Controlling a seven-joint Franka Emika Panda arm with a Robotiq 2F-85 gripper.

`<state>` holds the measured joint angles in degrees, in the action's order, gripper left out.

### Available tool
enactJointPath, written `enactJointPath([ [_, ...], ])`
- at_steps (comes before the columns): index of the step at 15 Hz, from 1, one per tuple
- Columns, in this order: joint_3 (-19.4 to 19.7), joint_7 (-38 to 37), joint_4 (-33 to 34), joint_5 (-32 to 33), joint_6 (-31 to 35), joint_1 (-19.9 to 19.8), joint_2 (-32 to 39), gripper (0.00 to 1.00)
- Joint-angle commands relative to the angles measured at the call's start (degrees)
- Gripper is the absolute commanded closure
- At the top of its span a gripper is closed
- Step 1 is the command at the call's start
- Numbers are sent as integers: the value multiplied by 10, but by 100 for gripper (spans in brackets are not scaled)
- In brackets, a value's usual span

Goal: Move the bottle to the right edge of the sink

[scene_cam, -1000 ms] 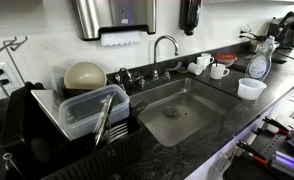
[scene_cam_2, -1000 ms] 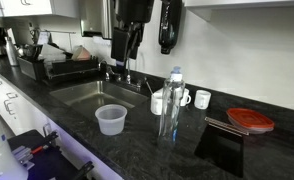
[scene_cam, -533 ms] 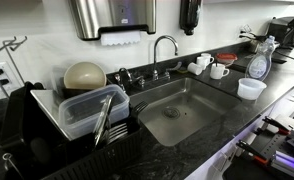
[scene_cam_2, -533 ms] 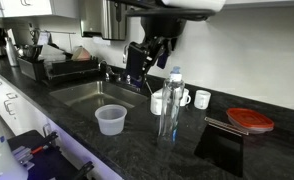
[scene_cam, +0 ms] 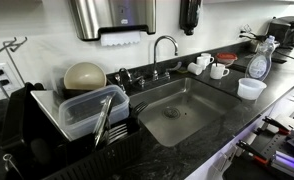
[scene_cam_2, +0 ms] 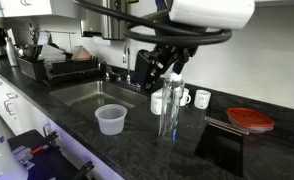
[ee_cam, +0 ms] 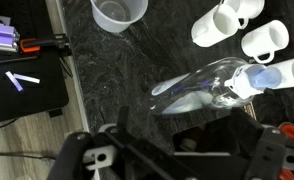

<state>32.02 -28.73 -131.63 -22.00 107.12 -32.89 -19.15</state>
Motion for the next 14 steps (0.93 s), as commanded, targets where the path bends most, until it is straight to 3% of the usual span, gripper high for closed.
enactJointPath([
  [1, -10, 3, 1, -4, -3, -12, 3, 0],
  [6, -8, -18, 8, -25, 3, -10, 15, 0],
  [14, 24, -133, 15, -180, -1, -9, 80, 0],
])
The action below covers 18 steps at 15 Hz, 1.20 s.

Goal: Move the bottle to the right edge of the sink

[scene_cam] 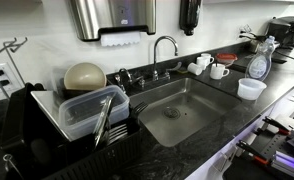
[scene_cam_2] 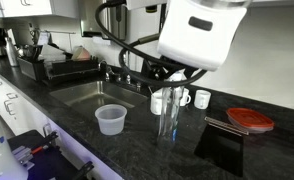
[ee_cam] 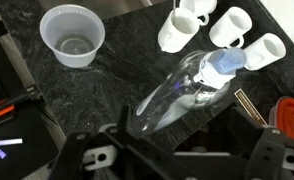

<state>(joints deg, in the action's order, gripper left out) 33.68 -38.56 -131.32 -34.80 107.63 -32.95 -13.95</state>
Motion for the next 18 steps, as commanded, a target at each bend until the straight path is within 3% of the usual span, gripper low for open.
enactJointPath([
  [1, 14, -43, 11, -74, -3, -9, 36, 0],
  [4, 28, -78, 9, -135, -13, -8, 56, 0],
  [5, 23, -54, 2, -104, -2, -7, 44, 0],
  [12, 23, -56, 2, -107, -2, -7, 48, 0],
  [18, 38, -132, 22, -208, -63, -5, 96, 0],
])
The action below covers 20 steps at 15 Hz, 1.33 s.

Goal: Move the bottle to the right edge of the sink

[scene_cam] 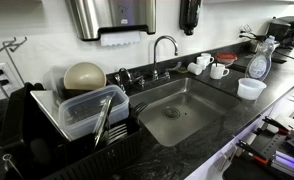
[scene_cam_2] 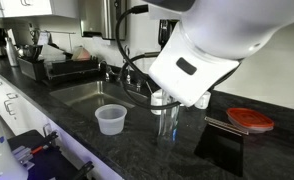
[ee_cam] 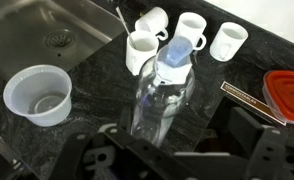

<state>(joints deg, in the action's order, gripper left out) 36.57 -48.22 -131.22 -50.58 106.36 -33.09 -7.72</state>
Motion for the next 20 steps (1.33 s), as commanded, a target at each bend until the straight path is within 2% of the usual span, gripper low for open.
enactJointPath([
  [1, 13, -50, 23, -67, -65, -5, 43, 0],
  [5, 26, -89, 24, -112, -130, -7, 73, 0],
  [12, 42, -114, 20, -103, -200, -4, 94, 0],
  [20, 29, -106, 23, -94, -164, 18, 131, 0],
])
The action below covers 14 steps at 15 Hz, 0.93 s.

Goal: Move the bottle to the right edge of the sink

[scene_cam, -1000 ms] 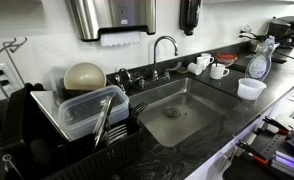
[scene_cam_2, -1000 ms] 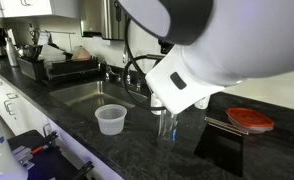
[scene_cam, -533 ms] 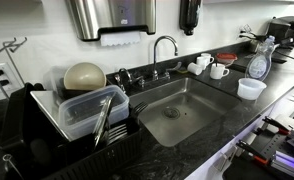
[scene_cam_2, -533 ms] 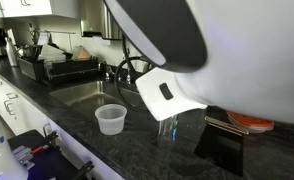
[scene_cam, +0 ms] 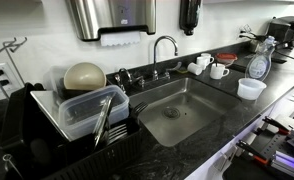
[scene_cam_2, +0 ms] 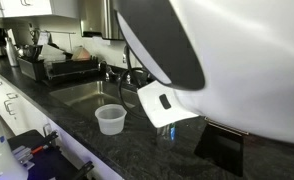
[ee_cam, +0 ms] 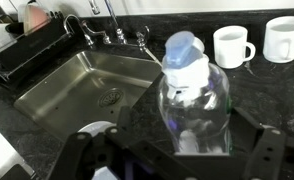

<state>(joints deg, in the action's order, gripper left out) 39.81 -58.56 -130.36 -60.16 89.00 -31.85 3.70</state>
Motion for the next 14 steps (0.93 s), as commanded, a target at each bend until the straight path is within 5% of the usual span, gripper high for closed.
enactJointPath([
  [1, -3, -4, 15, 1, 16, 8, 21, 0],
  [14, -16, -3, 37, -20, 68, 29, 43, 0],
])
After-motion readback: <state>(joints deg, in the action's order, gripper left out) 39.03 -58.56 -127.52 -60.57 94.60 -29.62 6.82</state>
